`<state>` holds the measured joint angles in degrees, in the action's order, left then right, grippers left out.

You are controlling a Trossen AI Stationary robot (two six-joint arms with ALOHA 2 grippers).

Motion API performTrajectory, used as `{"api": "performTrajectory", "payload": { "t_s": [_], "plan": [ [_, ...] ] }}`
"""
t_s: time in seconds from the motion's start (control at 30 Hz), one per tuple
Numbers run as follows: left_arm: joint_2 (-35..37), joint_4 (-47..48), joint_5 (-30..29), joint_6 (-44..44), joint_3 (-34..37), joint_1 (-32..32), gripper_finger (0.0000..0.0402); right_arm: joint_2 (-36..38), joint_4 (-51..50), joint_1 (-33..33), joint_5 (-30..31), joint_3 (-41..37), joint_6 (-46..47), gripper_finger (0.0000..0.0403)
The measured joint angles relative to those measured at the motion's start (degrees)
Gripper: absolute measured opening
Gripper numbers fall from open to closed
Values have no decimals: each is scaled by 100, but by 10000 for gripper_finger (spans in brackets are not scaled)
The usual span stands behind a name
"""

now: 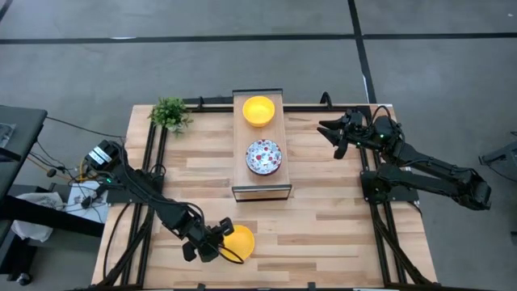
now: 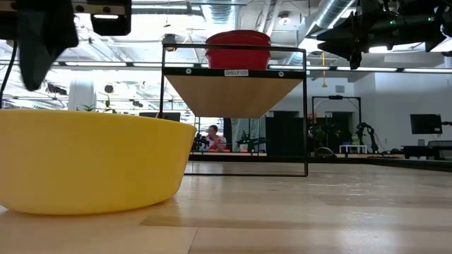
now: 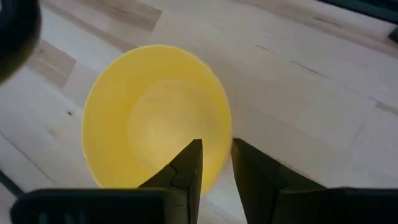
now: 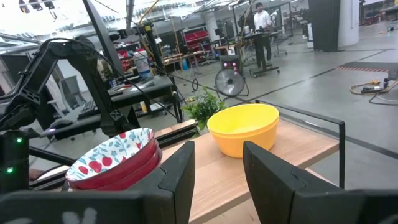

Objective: Pick & Place Mini bowls
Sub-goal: Stack the yellow bowl on top of the yellow bowl on the shelf

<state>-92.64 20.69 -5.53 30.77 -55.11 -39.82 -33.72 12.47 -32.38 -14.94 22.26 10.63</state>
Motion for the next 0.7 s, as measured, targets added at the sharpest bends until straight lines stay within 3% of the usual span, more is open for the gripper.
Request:
{"api": "performTrajectory", "payload": {
  "t_s": [0.7],
  "plan": [
    [0,-361,172,514,332,53,86,-1,0,0,-2,0,345,124]
  ]
}}
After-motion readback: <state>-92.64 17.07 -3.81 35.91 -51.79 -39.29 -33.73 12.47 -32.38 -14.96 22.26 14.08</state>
